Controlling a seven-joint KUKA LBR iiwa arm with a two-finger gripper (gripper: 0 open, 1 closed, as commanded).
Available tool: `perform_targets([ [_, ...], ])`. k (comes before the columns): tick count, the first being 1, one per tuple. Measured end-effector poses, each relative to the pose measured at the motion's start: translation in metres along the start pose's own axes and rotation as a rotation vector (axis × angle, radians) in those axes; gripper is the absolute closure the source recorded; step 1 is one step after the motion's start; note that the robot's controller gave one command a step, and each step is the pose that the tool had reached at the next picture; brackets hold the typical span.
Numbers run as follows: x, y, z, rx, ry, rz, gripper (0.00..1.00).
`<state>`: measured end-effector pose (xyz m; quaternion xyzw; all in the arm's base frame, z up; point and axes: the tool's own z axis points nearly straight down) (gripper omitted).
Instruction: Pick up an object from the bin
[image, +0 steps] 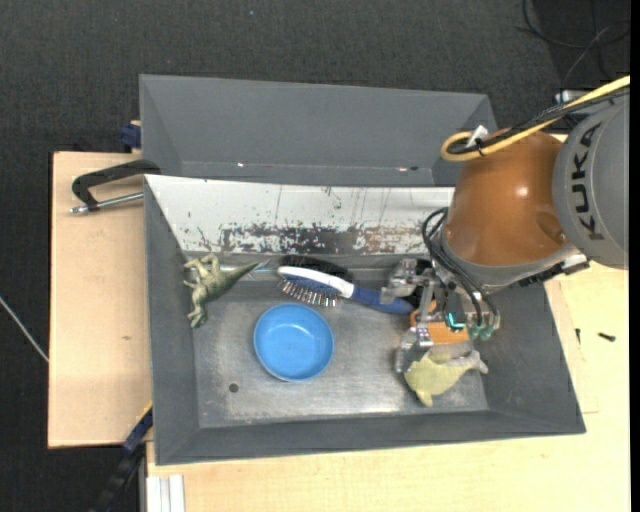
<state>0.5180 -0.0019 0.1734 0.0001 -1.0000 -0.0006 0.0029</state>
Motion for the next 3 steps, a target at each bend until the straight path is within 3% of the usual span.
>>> perform_targets([
  [1,-0.063,-0.060,0.094,0.000,-0.009,0.134,0.00],
  [2,-0.063,-0.058,0.090,0.000,-0.012,0.132,1.00],
  [3,-0.061,-0.065,-0.059,0.001,-0.019,0.121,1.00],
])
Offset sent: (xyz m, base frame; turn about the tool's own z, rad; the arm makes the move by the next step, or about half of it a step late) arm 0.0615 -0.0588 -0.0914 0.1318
